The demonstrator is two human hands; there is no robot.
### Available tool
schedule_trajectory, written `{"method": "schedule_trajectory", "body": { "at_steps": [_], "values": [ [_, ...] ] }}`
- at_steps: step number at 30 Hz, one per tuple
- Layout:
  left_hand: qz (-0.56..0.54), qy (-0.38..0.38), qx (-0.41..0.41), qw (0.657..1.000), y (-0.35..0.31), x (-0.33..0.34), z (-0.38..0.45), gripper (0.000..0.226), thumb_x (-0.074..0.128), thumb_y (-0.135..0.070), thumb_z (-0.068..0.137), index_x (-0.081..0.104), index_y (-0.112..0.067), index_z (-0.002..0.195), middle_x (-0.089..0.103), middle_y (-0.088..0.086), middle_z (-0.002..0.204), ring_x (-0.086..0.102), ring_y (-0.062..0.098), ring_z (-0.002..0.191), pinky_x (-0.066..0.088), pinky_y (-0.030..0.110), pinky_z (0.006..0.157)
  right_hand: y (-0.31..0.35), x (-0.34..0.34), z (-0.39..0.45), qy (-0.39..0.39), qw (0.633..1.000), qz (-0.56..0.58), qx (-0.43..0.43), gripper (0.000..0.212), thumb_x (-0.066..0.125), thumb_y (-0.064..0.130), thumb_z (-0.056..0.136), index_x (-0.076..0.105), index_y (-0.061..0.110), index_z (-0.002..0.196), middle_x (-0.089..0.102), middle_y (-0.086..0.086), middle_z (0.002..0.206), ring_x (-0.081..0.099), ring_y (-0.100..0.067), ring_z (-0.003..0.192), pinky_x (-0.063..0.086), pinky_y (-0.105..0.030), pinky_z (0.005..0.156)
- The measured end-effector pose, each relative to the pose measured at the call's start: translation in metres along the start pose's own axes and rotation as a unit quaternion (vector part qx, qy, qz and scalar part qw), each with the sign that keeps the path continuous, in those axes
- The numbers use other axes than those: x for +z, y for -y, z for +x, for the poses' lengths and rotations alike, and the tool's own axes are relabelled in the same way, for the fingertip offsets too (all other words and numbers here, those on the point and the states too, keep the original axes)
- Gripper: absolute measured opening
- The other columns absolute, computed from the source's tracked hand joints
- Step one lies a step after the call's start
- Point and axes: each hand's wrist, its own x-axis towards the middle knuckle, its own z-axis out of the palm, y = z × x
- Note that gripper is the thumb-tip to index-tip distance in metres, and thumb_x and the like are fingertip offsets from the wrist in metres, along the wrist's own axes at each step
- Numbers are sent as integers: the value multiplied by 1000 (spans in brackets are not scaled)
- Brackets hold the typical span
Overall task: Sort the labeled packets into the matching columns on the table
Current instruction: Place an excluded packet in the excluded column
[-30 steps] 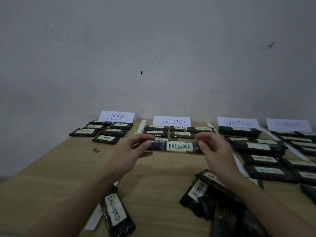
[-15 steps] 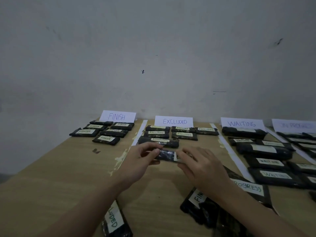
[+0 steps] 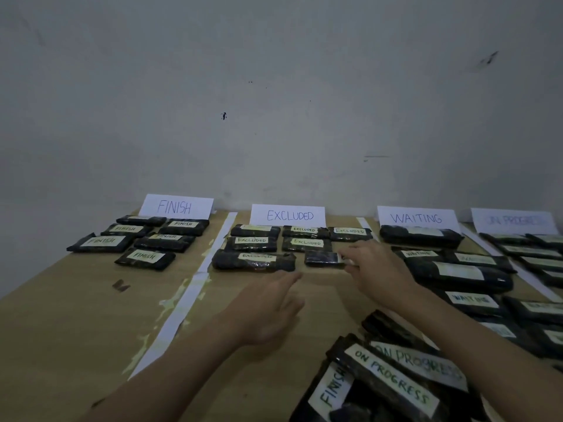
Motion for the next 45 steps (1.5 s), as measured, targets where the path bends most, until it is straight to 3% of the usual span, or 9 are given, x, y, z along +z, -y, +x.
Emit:
{"method": "schedule_trajectory", "body": {
  "at_steps": [4, 10, 20, 25, 31, 34, 39, 42, 45],
  "values": [
    [67, 35, 22, 997, 0, 11, 14, 50, 35, -38, 97, 27, -20, 143, 37, 0, 146, 43, 24, 127, 35, 34, 102, -7, 27, 22, 48, 999, -14, 0, 21, 51, 16, 91, 63, 18, 108, 64, -1, 105, 56, -20, 97, 48, -30, 75],
    [99, 39, 45, 993, 8, 21, 25, 49, 34, -40, 96, 29, -21, 142, 36, -2, 146, 38, 19, 130, 30, 30, 106, -10, 55, 37, 80, 997, -7, 4, 19, 53, 15, 89, 62, 17, 106, 61, -5, 102, 57, -20, 89, 50, -32, 72],
    [100, 47, 27, 994, 35, -7, -2, 62, 21, -49, 87, 31, -21, 142, 37, -4, 146, 36, 14, 131, 28, 24, 103, 29, 20, 26, 65, 992, 18, -105, 43, 49, 24, 92, 43, 17, 135, 52, -1, 133, 49, -21, 118, 45, -36, 93],
    [87, 36, 7, 995, 64, -31, -57, 66, 18, -55, 84, 44, -20, 134, 49, -4, 135, 45, 15, 123, 35, 26, 99, 78, 6, 2, -14, 977, 53, -207, 36, 58, 24, 81, 64, 10, 113, 69, -8, 108, 65, -27, 96, 55, -39, 76],
    [81, 11, -41, 996, 81, -52, -128, 50, 27, -43, 91, 52, -18, 126, 56, -1, 128, 49, 16, 118, 36, 27, 95, 145, -2, -41, 15, 957, 92, -273, 29, 48, 31, 84, 66, 12, 98, 69, -3, 95, 65, -23, 84, 55, -35, 67],
    [77, 12, -60, 995, 87, -57, -156, 43, 31, -30, 91, 52, -17, 126, 55, 1, 126, 48, 17, 116, 36, 27, 94, 175, -2, -68, 35, 945, 142, -294, 31, 43, 33, 88, 65, 14, 100, 67, -1, 99, 63, -22, 88, 53, -37, 74],
    [59, -2, -66, 996, 91, -57, -184, 46, 28, -32, 89, 55, -15, 122, 58, 1, 121, 51, 16, 112, 38, 25, 93, 214, -7, -111, 54, 926, 196, -319, 35, 39, 39, 91, 62, 21, 110, 65, 4, 108, 60, -16, 92, 49, -31, 79],
    [38, -11, -60, 997, 90, -52, -191, 39, 30, -30, 94, 56, -16, 120, 59, -1, 117, 53, 14, 106, 42, 31, 93, 223, -11, -124, 97, 923, 170, -330, 48, 32, 55, 89, 58, 25, 116, 59, 3, 118, 55, -16, 102, 44, -33, 84],
    [22, 1, -69, 997, 86, -47, -193, 32, 35, -21, 98, 55, -15, 122, 59, 1, 116, 53, 14, 106, 40, 25, 89, 224, -13, -130, 129, 933, 167, -293, 55, 38, 65, 82, 53, 33, 124, 49, 6, 129, 50, -15, 110, 44, -34, 89]
  ]
}}
